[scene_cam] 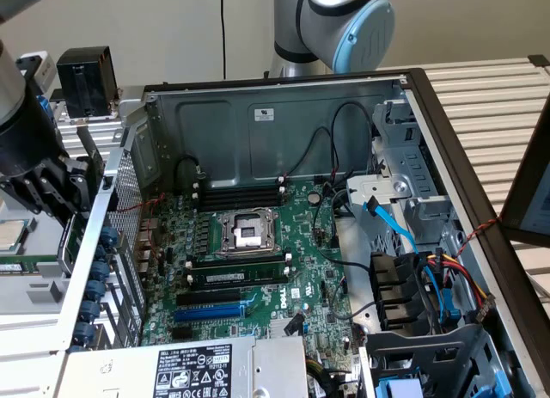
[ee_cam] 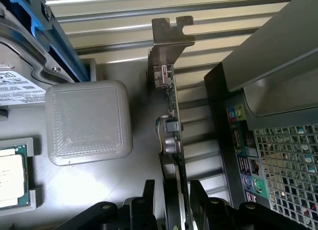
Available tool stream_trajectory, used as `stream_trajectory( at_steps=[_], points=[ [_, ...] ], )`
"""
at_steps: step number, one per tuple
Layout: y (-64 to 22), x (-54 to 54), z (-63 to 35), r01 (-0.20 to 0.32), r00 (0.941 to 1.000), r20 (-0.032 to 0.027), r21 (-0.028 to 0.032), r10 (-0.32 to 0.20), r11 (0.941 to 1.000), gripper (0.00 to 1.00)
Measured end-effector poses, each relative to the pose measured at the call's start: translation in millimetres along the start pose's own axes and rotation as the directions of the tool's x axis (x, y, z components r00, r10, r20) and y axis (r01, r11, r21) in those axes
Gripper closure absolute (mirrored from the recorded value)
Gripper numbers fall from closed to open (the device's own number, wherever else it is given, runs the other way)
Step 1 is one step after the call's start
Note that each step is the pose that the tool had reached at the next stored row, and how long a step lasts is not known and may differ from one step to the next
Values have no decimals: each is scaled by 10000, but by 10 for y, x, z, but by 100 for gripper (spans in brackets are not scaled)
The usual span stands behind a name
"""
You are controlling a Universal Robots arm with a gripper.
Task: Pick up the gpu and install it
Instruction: 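Pick up the gpu and move the gpu toward the slot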
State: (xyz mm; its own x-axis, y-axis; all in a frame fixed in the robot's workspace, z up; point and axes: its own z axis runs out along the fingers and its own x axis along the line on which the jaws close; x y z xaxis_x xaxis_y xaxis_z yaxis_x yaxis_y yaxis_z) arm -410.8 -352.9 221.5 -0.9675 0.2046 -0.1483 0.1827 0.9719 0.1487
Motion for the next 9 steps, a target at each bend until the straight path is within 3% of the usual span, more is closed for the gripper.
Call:
stream_trajectory(
  at_steps=[3,9],
  points=[
    [0,-1,3,295,9995,-151,-26,-295,9996,59],
    [4,-27,17,836,9962,-252,-111,-839,9964,59]
  ],
)
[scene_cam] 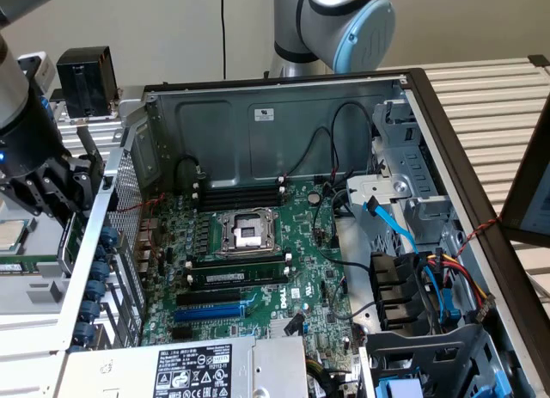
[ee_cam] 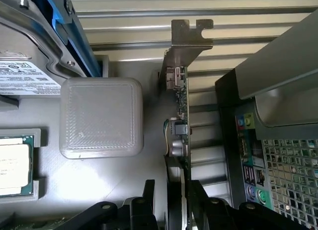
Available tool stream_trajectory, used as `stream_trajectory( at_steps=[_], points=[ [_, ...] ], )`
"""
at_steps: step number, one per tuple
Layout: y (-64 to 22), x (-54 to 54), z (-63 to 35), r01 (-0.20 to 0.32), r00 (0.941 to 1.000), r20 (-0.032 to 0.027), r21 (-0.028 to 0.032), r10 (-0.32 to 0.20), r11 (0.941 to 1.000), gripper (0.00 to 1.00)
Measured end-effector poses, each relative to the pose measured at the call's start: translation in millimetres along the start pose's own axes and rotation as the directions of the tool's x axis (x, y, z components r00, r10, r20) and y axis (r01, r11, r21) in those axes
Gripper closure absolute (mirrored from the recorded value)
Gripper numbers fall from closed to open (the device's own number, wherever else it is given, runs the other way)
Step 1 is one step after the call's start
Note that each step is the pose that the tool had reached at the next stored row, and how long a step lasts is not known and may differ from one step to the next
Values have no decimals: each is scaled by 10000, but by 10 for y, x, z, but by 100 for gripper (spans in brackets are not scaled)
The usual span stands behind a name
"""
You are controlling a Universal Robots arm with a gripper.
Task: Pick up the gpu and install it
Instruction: 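Pick up the gpu and move the gpu toward the slot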
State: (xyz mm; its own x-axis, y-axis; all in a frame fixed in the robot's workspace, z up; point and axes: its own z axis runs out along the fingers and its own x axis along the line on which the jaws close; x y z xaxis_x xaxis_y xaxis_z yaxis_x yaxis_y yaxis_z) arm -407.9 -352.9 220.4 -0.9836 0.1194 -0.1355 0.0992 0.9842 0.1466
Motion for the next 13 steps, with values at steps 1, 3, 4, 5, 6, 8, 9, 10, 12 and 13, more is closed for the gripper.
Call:
stream_trajectory(
  at_steps=[1,3,4,5,6,8,9,10,12,13],
  points=[
    [0,0,1,49,10000,-15,-5,-49,10000,59],
    [0,-5,3,79,10000,-39,-5,-79,10000,59],
    [0,-6,5,80,10000,-44,-5,-80,10000,59],
    [0,-9,7,83,10000,-52,-5,-83,10000,59],
    [0,-11,7,82,9999,-59,-3,-82,10000,59],
    [-1,-11,8,79,9999,-74,-2,-79,10000,59],
    [-2,-12,7,79,9999,-80,0,-79,10000,59],
    [-3,-12,7,78,9999,-88,1,-78,10000,59],
    [-5,-13,7,76,9999,-97,2,-76,10000,59],
    [-5,-13,8,75,9999,-102,2,-75,10000,59]
  ],
)
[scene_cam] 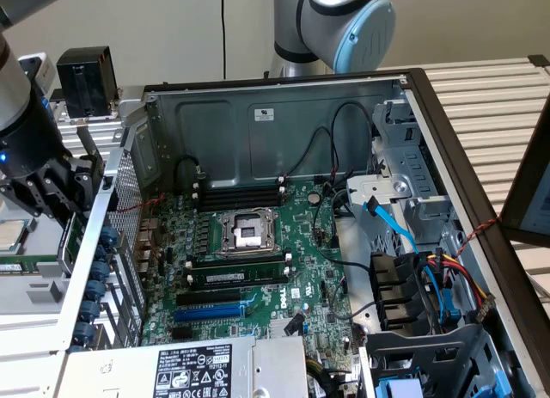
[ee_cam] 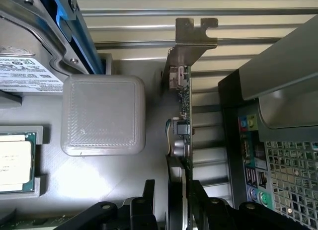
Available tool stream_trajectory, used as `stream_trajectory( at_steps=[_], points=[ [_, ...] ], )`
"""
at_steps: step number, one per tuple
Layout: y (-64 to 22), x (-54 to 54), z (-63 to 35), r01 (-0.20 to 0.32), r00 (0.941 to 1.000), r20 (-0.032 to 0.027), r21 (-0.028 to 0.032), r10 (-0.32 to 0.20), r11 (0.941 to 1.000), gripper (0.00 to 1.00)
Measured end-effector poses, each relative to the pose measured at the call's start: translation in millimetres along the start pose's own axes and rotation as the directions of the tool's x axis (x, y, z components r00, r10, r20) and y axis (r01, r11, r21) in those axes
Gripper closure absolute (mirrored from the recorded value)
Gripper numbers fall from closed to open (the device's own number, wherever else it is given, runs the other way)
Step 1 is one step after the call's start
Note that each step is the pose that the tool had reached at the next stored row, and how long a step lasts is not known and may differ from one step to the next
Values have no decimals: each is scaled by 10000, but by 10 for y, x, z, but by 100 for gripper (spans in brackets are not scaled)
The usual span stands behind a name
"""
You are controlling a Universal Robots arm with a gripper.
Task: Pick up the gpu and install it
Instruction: 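Pick up the gpu and move the gpu toward the slot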
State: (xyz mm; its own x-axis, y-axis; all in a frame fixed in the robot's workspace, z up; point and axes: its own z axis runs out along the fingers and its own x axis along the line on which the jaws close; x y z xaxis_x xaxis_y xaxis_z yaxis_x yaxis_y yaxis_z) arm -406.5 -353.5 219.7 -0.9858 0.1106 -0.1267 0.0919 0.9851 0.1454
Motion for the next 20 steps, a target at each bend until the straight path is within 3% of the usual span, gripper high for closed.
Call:
stream_trajectory(
  at_steps=[8,9,17,20],
  points=[
    [-13,-13,3,-6,10000,-56,6,6,10000,61],
    [-14,-19,5,-7,10000,-68,7,7,10000,68],
    [-15,-43,24,-24,9998,-192,22,25,10000,68],
    [-15,-43,22,-27,9998,-206,23,27,10000,72]
  ],
)
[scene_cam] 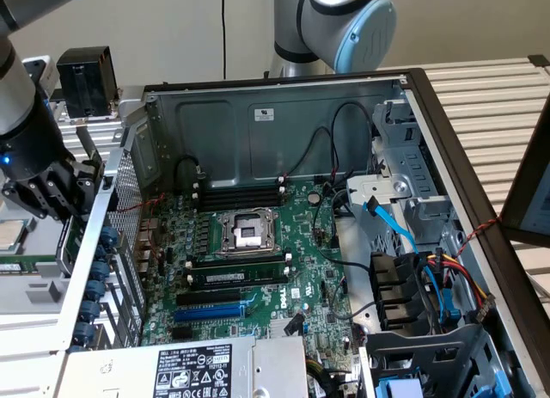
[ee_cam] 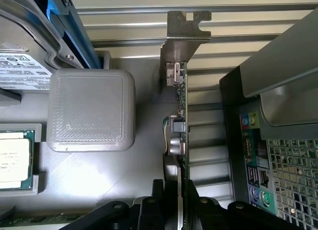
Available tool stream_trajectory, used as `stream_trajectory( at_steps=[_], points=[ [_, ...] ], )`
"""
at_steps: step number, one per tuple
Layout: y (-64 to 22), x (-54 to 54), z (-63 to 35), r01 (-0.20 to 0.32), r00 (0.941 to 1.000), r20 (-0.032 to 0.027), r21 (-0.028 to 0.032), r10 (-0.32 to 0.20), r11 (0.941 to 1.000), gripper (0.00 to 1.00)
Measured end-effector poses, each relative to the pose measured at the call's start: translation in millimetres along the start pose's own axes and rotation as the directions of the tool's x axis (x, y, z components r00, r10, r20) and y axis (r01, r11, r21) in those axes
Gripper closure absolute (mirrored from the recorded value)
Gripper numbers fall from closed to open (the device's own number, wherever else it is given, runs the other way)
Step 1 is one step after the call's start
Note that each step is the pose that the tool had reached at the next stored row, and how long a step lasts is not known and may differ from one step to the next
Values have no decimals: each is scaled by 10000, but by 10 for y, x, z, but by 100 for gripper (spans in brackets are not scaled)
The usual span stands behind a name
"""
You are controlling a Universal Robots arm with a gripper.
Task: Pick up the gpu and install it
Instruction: 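Pick up the gpu and move the gpu toward the slot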
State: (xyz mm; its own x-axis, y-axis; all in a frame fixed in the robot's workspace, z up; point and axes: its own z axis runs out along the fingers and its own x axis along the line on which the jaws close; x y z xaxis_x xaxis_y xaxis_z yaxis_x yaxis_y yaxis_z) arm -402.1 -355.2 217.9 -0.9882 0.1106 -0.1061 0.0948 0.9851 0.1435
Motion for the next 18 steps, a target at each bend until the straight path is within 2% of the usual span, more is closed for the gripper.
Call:
stream_trajectory(
  at_steps=[2,4,14,18],
  points=[
    [1,-1,-6,0,10000,-3,1,0,10000,72],
    [8,-6,-56,0,10000,-4,1,0,10000,72],
    [71,-53,-486,2,10000,-8,0,-2,10000,72],
    [97,-72,-666,0,10000,-34,4,0,10000,72]
  ],
)
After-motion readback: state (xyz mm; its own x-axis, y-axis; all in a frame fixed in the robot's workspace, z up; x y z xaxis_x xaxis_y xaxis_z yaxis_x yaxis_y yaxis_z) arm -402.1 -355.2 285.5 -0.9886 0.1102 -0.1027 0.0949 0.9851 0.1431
